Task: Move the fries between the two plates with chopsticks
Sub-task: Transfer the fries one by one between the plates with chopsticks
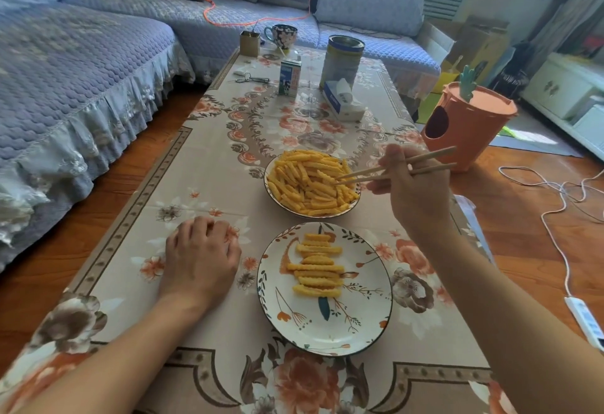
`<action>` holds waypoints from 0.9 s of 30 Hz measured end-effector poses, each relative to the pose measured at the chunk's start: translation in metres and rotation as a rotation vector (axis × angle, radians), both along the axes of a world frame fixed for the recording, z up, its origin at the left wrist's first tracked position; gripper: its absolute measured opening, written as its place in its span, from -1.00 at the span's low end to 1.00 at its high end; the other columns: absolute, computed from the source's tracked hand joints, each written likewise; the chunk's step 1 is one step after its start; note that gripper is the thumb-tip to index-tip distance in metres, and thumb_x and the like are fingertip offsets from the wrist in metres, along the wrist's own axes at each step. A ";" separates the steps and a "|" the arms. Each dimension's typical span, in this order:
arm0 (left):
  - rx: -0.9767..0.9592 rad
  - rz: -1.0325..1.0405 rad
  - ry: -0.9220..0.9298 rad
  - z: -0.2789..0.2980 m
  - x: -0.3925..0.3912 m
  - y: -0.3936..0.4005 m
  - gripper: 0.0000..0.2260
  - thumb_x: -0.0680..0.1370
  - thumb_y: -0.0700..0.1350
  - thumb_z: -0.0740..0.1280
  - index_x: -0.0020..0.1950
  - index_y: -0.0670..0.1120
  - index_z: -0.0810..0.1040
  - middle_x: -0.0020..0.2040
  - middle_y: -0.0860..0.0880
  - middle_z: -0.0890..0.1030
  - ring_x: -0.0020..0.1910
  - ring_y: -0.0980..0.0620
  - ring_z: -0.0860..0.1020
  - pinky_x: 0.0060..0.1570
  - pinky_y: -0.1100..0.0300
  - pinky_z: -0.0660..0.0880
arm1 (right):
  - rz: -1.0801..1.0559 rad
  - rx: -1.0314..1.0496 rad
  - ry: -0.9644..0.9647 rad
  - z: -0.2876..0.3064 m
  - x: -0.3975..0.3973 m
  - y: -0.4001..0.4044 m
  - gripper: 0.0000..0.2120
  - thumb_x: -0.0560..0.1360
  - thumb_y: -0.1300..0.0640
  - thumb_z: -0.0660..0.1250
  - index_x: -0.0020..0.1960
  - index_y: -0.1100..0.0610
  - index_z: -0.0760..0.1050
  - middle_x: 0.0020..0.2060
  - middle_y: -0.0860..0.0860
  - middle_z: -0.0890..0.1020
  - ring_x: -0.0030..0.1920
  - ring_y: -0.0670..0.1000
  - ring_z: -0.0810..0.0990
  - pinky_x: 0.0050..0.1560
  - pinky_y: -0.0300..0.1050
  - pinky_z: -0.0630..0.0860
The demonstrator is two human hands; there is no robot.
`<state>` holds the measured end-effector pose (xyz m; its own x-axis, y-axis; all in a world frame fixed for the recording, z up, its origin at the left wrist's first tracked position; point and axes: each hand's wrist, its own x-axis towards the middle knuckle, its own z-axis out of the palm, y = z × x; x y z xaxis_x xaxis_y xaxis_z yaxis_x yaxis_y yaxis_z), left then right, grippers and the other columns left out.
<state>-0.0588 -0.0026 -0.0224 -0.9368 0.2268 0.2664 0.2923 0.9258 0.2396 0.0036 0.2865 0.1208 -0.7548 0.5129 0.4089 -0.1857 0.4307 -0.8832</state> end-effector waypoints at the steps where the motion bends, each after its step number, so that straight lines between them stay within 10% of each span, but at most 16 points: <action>1: 0.000 0.001 -0.005 0.000 0.000 0.000 -0.77 0.59 0.09 0.20 0.14 0.03 0.53 0.16 -0.07 0.52 0.17 -0.12 0.42 0.20 -0.10 0.38 | 0.024 -0.033 -0.014 0.010 0.013 -0.001 -0.72 0.66 0.05 0.29 -0.16 0.16 0.57 -0.44 0.07 0.63 -0.44 0.09 0.68 -0.36 0.06 0.69; 9: -0.003 0.000 -0.027 0.003 0.002 0.001 -0.77 0.60 0.07 0.22 0.18 0.02 0.53 0.21 -0.10 0.51 0.20 -0.14 0.41 0.24 -0.11 0.36 | 0.239 -0.038 -0.440 0.023 0.110 -0.031 -0.69 0.58 0.06 0.31 -0.18 0.29 0.58 -0.47 0.19 0.63 -0.47 0.11 0.68 -0.47 -0.22 0.55; 27: -0.009 -0.004 -0.034 0.003 0.003 0.000 -0.75 0.60 0.07 0.22 0.19 0.00 0.52 0.19 -0.11 0.51 0.19 -0.16 0.42 0.21 -0.12 0.39 | 0.201 -0.008 -0.288 0.012 0.117 -0.029 -0.79 0.51 0.09 0.38 -0.22 0.22 0.58 -0.48 0.15 0.65 -0.52 0.04 0.63 -0.51 -0.27 0.50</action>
<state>-0.0561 -0.0022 -0.0190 -0.9442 0.2328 0.2328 0.2880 0.9268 0.2412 0.1205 0.2578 0.1332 -0.9246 0.3452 0.1609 -0.0086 0.4036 -0.9149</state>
